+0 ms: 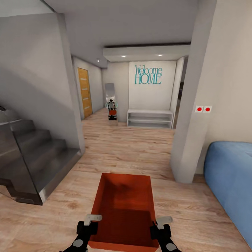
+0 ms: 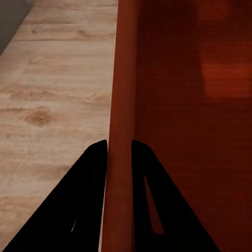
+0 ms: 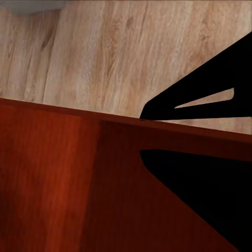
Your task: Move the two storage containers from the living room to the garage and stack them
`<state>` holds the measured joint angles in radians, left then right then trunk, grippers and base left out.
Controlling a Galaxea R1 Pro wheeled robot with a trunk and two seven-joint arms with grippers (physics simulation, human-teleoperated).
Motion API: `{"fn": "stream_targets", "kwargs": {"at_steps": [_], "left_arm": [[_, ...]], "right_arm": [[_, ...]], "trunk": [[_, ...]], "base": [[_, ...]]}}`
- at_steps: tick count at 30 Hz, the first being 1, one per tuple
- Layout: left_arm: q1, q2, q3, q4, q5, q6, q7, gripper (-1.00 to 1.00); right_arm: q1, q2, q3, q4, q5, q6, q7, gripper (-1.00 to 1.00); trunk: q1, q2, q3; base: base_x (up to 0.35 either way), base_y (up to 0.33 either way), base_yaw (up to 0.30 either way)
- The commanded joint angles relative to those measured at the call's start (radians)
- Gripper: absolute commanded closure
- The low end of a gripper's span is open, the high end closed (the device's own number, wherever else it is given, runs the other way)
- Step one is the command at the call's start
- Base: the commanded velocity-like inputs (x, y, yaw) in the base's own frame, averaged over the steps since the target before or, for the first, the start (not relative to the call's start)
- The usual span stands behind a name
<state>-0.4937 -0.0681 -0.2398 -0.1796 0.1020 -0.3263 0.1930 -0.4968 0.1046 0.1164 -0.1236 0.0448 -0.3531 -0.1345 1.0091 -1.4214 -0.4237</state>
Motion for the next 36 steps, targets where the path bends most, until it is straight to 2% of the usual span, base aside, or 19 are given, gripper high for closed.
{"fn": "stream_targets", "kwargs": {"at_steps": [1,36], "left_arm": [[-0.002,0.0,0.047,-0.003,0.035,-0.004,0.01,1.0],[-0.003,0.001,0.048,-0.001,0.034,-0.004,0.009,1.0]], "right_arm": [[0.0,0.0,-0.003,0.002,0.0,-0.001,-0.013,1.0],[0.0,0.0,-0.002,0.004,0.004,-0.001,-0.013,1.0]], "trunk": [[0.001,-0.001,-0.001],[0.001,-0.001,-0.001]], "base": [[0.339,0.0,0.0],[0.339,0.0,0.0]]}}
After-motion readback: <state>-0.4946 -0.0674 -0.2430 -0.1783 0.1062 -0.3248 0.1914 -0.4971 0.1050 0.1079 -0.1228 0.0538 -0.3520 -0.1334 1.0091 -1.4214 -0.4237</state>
